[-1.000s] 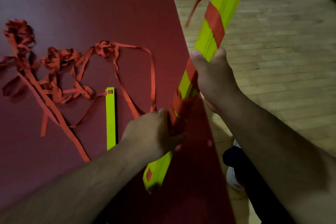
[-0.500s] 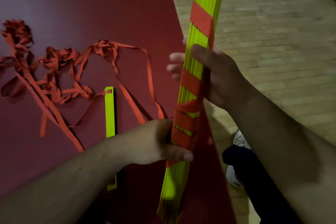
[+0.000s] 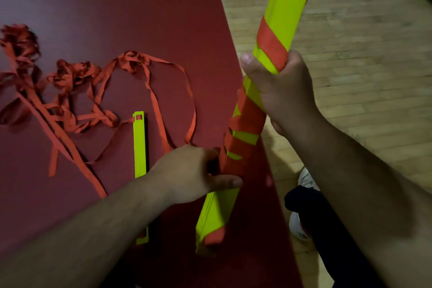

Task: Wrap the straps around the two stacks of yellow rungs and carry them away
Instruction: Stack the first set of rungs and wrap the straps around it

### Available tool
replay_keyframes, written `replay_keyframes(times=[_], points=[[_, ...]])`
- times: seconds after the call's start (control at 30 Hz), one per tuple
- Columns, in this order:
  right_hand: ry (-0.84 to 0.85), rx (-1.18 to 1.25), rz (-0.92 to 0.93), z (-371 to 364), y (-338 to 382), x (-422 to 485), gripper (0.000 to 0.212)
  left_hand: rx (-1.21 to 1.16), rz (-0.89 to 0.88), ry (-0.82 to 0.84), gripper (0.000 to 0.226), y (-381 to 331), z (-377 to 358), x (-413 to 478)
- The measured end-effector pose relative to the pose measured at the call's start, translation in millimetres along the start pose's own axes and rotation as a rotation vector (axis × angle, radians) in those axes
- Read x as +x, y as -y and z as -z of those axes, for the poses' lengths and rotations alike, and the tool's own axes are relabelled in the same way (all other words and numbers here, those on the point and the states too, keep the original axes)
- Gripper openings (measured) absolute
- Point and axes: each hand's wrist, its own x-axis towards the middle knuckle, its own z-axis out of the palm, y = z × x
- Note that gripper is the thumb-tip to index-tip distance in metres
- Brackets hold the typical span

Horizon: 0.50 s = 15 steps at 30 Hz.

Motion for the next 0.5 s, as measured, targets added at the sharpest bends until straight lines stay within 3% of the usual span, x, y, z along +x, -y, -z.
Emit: replay_keyframes(times=[0.1,0.17,0.23,0.37,0.43,0.5], points=[[-0.047,-0.057,0.009,2,0,0,0.044,-0.018,-0.013,-0.007,0.018,5,-2,0],[0.031,0.052,-0.013,2,0,1,0.048,-0.102,-0.044,0.013,0.023,4,-4,0],[0.207,0.299,-0.071,5,1,4,0.050,-0.270,-0.071,0.081,0.021,3,-5,-1],[0.731,0.755,-0.227,12,2,1,0.074,-0.506,-0.121,0.221,0.012,-2,2,-4],[0.830,0.832,-0.255,14,3,-1,0.062,-0.480,-0.117,0.234,0.014,-2,4,-4],[0.740,0.753,-0.270,12,7,-3,0.034,-0.427,-0.092,0.221,0.030,0,1,-3]])
